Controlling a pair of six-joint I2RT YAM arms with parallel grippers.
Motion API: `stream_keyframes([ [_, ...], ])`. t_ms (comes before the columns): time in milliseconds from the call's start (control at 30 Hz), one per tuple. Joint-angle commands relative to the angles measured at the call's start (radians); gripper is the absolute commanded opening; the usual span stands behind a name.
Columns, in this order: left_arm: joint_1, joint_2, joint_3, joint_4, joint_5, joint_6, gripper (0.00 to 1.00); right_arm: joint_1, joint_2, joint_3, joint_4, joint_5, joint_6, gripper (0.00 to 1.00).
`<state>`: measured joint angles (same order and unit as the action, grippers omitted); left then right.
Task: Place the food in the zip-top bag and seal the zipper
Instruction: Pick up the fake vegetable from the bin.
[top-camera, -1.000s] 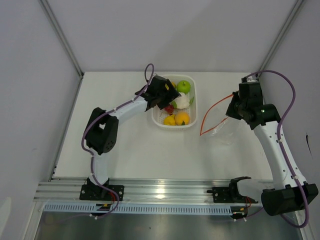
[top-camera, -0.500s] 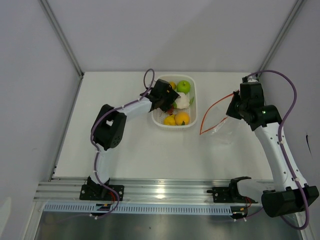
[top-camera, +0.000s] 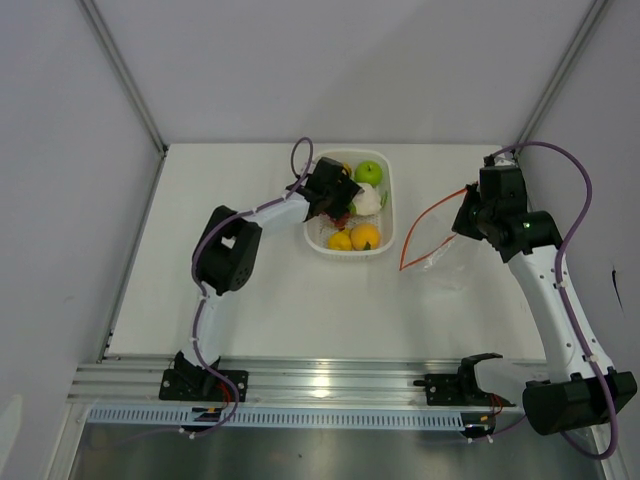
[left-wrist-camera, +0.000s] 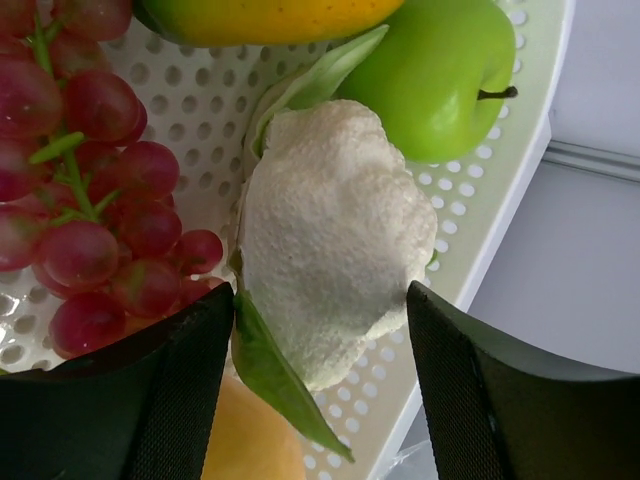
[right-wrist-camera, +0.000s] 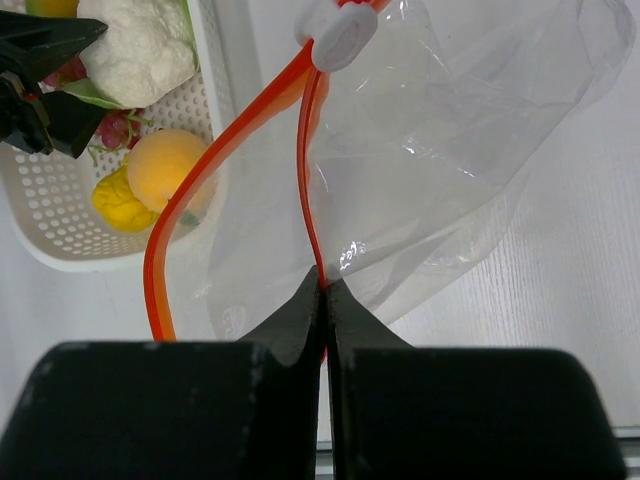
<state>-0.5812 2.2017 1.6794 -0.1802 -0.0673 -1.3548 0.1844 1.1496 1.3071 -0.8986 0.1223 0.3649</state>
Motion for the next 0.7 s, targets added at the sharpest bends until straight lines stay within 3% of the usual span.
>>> stream_keyframes([
  [0,-0.003,0.026,0.055,0.022,0.001,-0.027,0.72,-0.007,-0.025,0.006,0.033,-0.004,-0.012,0.0],
  [133,-0.009,0.036,0.075,0.013,-0.009,-0.018,0.7,-0.011,-0.031,0.004,0.043,-0.001,-0.015,0.0],
  [300,-0.008,0.043,0.057,0.039,-0.002,-0.01,0.54,-0.013,-0.025,0.007,0.046,-0.007,-0.015,0.0],
  [433,-0.002,0.012,-0.003,0.132,0.018,0.005,0.22,-0.013,-0.022,0.003,0.046,-0.006,-0.018,0.0],
  [533,0.004,-0.014,-0.058,0.174,0.04,0.029,0.07,-0.014,-0.024,-0.009,0.052,-0.01,-0.015,0.0],
  [600,0.009,-0.029,-0.113,0.214,0.055,0.037,0.0,-0.013,-0.024,-0.015,0.053,-0.01,-0.014,0.0],
  [667,0.011,-0.057,-0.162,0.257,0.089,0.054,0.01,-0.014,-0.025,-0.017,0.049,-0.012,-0.012,0.0],
])
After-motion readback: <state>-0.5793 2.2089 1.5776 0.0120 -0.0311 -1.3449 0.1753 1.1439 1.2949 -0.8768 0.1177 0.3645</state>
